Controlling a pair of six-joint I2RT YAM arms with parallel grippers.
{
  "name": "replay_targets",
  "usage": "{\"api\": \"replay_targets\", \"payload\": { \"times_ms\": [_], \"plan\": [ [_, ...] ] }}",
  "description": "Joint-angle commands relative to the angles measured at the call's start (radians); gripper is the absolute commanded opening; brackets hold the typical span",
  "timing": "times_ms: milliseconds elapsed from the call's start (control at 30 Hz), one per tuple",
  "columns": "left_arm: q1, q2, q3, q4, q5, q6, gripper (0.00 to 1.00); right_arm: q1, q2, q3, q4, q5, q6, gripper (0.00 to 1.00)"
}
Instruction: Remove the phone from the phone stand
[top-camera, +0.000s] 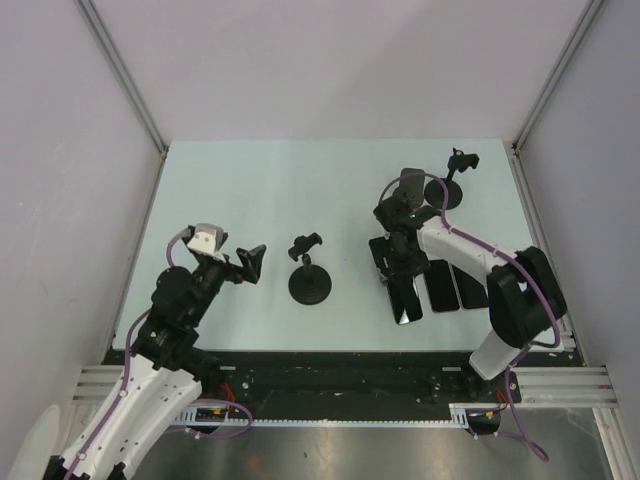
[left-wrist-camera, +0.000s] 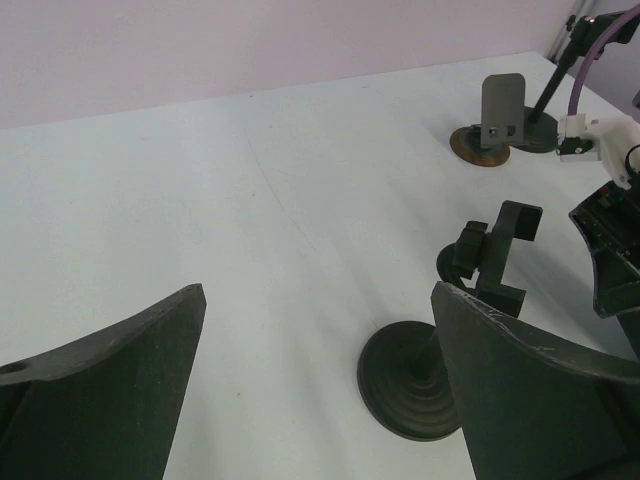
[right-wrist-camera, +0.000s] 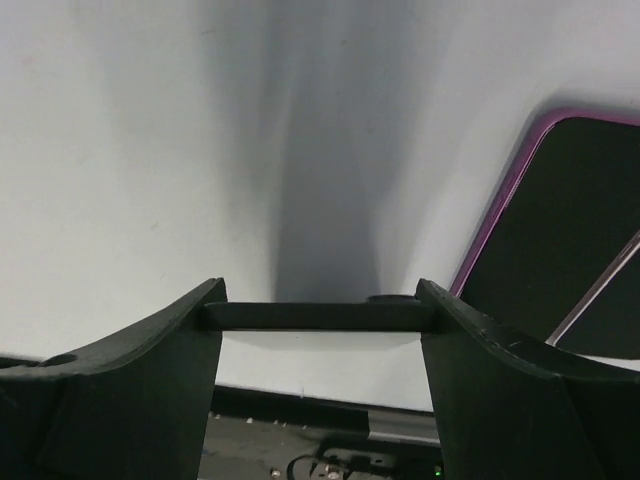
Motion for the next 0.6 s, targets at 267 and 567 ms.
{"api": "replay_targets", "payload": {
  "times_ms": [267, 567],
  "plan": [
    [-0.001, -0.001, -0.006, 0.006, -0.067, 0.056, 1.0, -0.023, 0.236, 0.014, 0.176, 0.166, 0.068, 0.06],
    [-0.008, 0.002, -0.007, 0.006, -0.065, 0.057, 1.0, -0.024, 0.282, 0.014, 0.194, 0.246, 0.098, 0.46]
  ]
}}
